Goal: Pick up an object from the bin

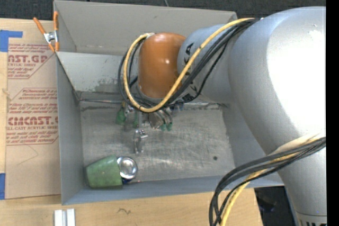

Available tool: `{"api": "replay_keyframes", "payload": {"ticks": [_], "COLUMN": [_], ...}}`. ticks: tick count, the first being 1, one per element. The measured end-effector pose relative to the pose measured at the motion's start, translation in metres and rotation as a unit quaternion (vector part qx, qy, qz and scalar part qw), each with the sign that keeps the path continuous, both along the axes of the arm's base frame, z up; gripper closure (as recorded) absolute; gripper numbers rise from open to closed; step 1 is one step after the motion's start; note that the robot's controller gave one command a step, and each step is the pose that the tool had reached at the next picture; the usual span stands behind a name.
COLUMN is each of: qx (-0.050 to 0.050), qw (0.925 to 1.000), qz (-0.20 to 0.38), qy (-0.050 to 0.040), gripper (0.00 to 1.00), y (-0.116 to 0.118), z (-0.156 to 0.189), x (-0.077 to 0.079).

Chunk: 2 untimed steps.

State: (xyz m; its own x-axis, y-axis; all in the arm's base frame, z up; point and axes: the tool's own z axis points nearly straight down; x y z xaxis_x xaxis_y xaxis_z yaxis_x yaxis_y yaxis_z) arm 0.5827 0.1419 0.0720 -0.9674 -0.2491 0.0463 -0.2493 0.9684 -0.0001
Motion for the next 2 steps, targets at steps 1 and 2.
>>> {"api": "replay_keyframes", "payload": {"ticks": [1, 2], "qx": [0.009, 0.002], "qw": [0.9989, 0.9901], "qz": [-0.046, -0.140], "qy": [-0.0077, -0.0162], "gripper": [0.00, 0.00], "y": [-0.008, -0.002], "z": [0.000, 0.066], "x": [-0.007, 0.002]}}
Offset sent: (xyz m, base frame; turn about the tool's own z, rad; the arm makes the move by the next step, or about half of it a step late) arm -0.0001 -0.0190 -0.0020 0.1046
